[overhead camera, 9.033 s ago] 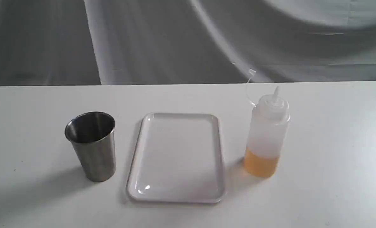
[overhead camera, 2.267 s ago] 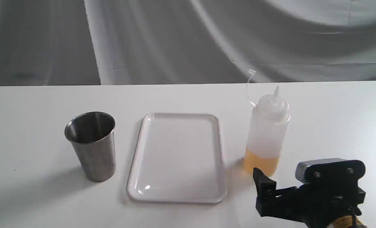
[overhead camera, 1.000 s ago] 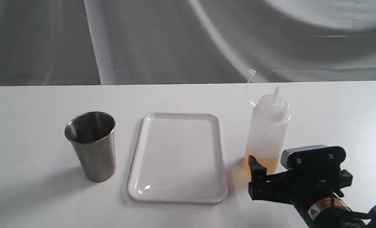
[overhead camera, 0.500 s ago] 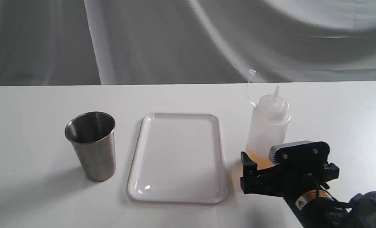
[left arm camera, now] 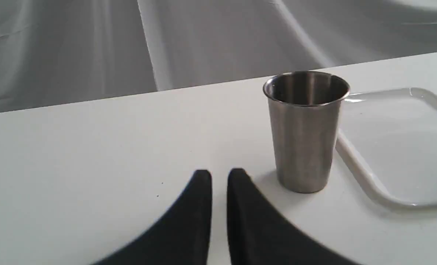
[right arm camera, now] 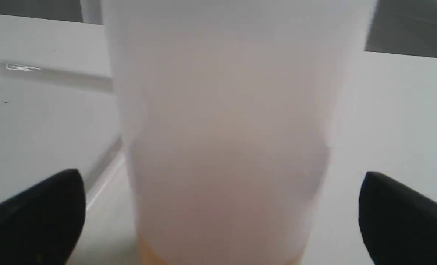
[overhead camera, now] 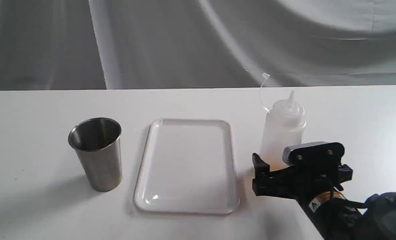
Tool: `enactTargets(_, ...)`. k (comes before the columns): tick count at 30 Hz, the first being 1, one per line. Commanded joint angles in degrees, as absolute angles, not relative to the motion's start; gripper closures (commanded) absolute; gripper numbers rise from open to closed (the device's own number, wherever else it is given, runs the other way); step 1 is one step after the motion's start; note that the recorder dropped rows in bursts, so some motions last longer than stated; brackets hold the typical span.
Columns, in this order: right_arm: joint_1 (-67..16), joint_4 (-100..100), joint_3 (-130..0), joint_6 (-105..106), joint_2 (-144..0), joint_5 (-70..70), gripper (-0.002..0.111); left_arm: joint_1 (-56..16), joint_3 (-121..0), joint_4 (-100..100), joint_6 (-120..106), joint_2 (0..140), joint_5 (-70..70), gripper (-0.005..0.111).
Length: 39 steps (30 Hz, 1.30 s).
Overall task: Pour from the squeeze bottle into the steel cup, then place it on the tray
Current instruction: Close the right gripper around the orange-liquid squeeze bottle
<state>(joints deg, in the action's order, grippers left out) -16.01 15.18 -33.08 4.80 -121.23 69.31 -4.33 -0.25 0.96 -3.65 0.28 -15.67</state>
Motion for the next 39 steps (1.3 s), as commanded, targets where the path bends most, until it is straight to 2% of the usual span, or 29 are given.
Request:
enactTargets(1,-15.8,15.4,-34.3,6.0,-122.2,69.0,0.004,-4.7,0.0,1.1,-3.5,0.0,-15.2,0.098)
enactTargets(14,-12.4,13.1,-39.2,6.1,-122.4,66.1,0.004,-4.7,0.0,1.1,-3.5,0.0,-15.2,0.098)
enactTargets(39,-12.4,12.4,-43.5,5.6,-128.4,67.3,0.004,-4.7,0.0,1.1,-3.5,0.0,-15.2,0.098)
